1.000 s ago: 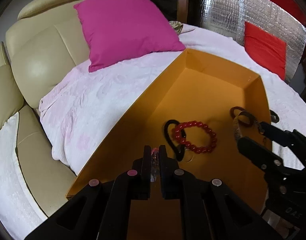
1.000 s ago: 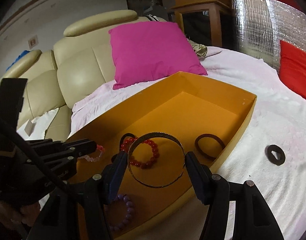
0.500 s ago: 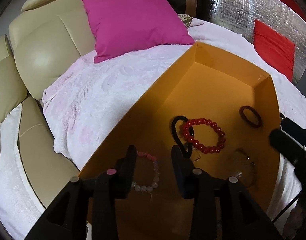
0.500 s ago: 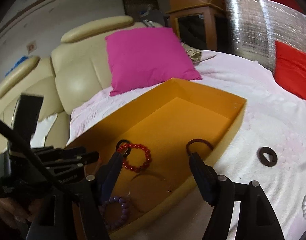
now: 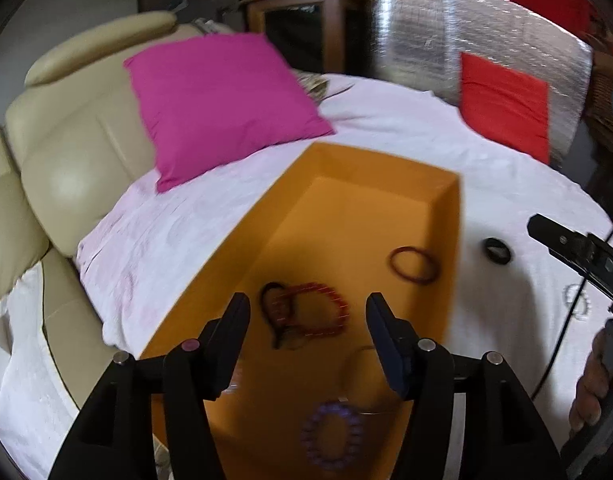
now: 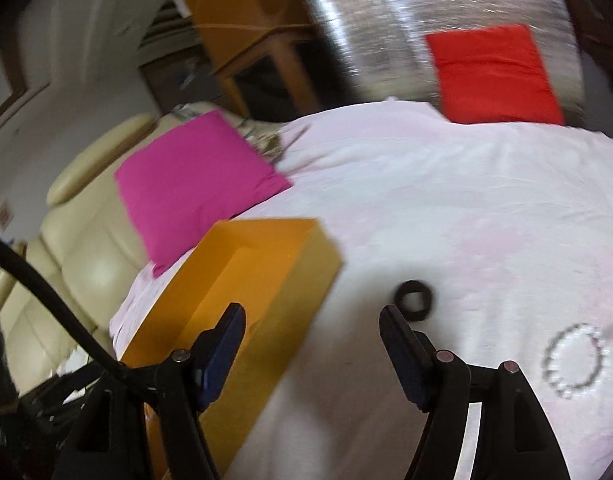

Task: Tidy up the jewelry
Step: 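Lift both grippers out of the box and move toward the pearl bracelet and black ring, then grasp white pearl bracelet with right gripper while left approaches the black ring, then close left gripper on the black ring while right holds the pearl bracelet, then carry black ring and pearl bracelet into the orange box and open both grippers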

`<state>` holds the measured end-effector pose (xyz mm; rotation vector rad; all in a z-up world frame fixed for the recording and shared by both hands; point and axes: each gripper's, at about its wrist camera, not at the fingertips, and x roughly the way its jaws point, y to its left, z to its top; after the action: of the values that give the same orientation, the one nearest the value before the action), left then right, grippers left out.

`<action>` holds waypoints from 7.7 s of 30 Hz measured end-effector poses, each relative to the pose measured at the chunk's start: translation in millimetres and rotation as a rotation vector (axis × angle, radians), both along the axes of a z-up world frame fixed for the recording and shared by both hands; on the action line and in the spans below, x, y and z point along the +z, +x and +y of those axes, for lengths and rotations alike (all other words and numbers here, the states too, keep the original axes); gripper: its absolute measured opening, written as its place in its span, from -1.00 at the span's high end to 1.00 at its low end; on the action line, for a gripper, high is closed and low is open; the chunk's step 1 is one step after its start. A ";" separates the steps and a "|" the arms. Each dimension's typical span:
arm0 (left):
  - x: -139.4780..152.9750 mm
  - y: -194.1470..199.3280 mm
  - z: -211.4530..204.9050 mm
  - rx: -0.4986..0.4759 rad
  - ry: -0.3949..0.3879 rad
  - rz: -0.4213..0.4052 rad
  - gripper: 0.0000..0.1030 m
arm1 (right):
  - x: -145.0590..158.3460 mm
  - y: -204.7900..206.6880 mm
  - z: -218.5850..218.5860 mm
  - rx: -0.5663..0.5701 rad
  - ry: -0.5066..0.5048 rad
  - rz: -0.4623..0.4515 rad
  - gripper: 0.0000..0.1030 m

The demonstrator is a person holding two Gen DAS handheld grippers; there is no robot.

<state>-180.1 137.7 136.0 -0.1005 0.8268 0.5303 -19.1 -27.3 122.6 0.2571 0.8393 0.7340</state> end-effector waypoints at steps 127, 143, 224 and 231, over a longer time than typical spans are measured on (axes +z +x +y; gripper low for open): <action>-92.0 191.2 -135.7 -0.555 -0.196 0.150 0.91 | -44.2 41.8 -196.3 -0.358 -0.227 0.176 0.79; -92.8 195.6 -130.6 -0.528 -0.205 0.132 0.65 | -49.0 42.6 -194.1 -0.354 -0.231 0.190 0.79; -77.6 122.0 104.6 0.186 -0.357 0.152 0.63 | 0.3 53.8 158.6 0.138 -0.151 0.099 0.79; -76.5 121.7 101.1 0.188 -0.339 0.170 0.42 | -13.8 66.8 168.5 0.121 -0.233 0.106 0.78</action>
<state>-58.3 238.7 59.5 -0.4530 1.0754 0.5763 47.7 141.2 108.7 0.0363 1.0390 0.7322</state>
